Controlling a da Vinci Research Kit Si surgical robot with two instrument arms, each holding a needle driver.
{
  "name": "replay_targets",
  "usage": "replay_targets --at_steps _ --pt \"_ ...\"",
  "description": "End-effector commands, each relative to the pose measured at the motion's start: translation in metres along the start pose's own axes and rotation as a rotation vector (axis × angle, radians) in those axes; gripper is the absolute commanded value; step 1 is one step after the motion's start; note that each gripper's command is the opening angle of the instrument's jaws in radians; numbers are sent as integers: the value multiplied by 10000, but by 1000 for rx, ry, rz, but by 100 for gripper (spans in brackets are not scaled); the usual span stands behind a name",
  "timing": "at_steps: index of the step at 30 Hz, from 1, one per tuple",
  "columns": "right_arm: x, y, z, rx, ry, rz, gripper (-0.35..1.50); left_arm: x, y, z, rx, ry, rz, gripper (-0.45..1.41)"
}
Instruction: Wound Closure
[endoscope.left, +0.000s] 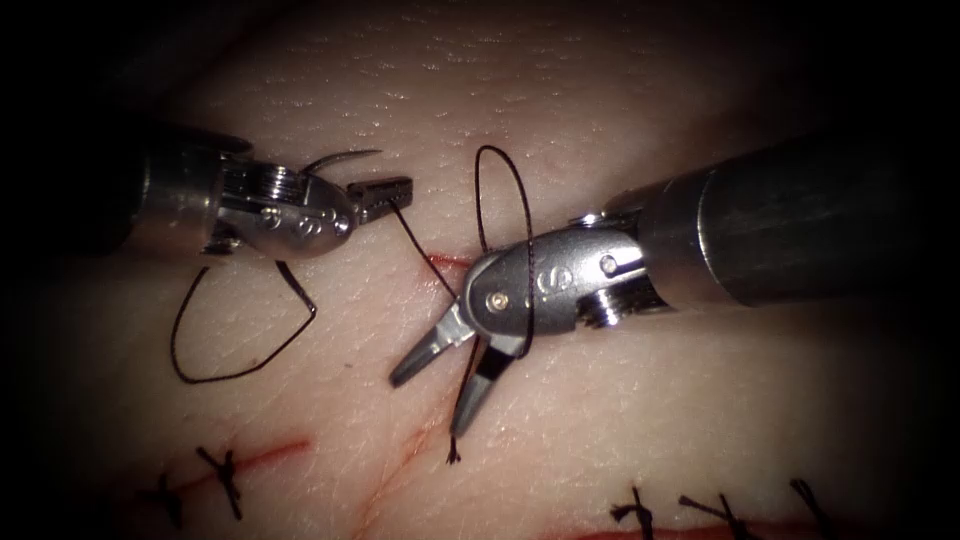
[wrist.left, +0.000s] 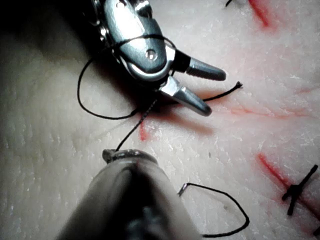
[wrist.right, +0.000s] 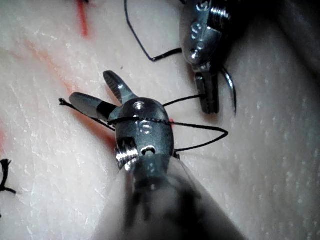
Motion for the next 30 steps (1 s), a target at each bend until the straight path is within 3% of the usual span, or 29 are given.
replay_targets --at_steps 1,8,14,16,18,26,30 --pt "-5 4 18 23 -14 -9 63 1 2 8 0 2 -1 -45" --pt "-24 3 42 77 -68 -25 63 -1 3 5 -1 3 -9 -45" --pt "-34 2 46 89 -95 -18 57 -4 4 3 -1 3 -19 -45" --pt "-35 2 45 104 -102 -15 32 -4 5 2 0 0 -18 -45" --pt "-35 1 45 126 -98 -9 -35 -5 7 2 0 0 -17 -45" --pt "-34 -3 38 152 -91 17 -35 -8 10 -2 -4 2 -18 -45" --pt "-30 0 22 109 -62 17 -35 -7 14 -6 -5 4 -22 -45"
